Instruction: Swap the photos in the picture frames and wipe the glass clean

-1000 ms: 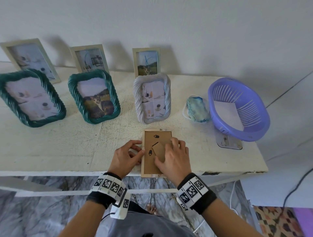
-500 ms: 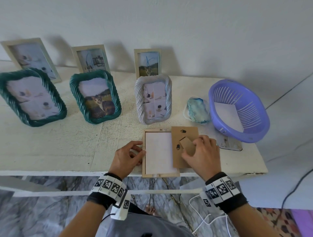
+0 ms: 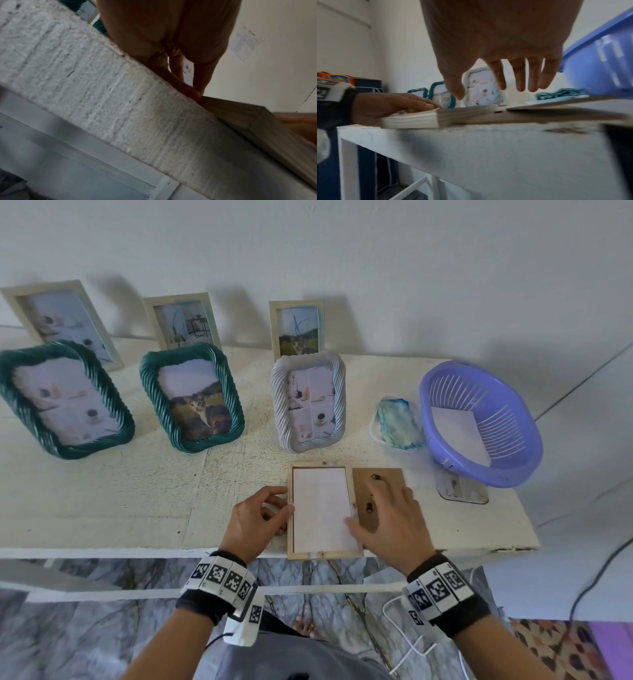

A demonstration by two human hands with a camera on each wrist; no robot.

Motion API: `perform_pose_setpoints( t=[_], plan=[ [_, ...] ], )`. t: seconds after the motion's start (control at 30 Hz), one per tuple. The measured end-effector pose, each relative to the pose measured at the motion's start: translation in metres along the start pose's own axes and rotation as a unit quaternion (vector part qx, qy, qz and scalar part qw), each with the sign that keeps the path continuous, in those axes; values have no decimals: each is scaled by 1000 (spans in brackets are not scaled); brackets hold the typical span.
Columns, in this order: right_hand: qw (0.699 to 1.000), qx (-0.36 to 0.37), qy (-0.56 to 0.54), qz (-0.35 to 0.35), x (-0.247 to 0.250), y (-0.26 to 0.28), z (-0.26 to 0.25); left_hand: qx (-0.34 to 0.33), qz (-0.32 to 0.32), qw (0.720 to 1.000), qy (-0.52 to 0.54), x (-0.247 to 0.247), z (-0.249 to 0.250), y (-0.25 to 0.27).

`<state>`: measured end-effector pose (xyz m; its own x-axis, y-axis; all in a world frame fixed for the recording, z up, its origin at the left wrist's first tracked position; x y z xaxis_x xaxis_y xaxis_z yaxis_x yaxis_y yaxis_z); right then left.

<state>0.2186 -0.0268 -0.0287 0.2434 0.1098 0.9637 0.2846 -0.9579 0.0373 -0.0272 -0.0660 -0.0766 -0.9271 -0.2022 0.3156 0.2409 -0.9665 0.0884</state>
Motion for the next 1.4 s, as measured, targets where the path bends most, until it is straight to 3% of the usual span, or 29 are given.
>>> perform_pose_setpoints(
  t=[0.1, 0.17, 0.7, 0.87, 0.97, 1.13, 1.3, 1.4],
  plan=[
    [991, 40, 0, -124, -13, -3, -27, 2, -1, 1000, 8, -1, 0, 1],
    [986, 59, 4, -158, -24, -7, -39, 0, -1, 1000, 5, -2, 1, 1],
    [981, 54, 29, -183, -40, -28, -50, -7, 6, 1000, -13, -1, 0, -1],
    [984, 39, 1, -173, -37, -29, -52, -7, 4, 1000, -15, -1, -2, 0],
    [991, 45, -1, -123, -34, -33, -51, -8, 4, 1000, -8, -1, -2, 0],
    [995, 69, 11, -74, -30, -26, -49, -12, 8, 1000, 3, -2, 2, 1],
    [990, 129, 39, 34, -17, -18, -54, -3, 14, 1000, 6, -2, 0, 0],
    [987, 157, 13, 19, -8, -13, -54, -1, 10, 1000, 9, -3, 0, 0]
  ],
)
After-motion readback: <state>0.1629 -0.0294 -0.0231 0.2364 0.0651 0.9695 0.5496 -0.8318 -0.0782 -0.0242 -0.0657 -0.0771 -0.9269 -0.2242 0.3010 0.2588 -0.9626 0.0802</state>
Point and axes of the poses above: each hand's wrist, its own y-axis away from the middle knuckle, its own x-axis out of the back of the hand, z = x × y, the point moved 4 cm from there along -y, towards the middle knuckle, and after that the axes turned 3 degrees about z, right-handed, at the moved point
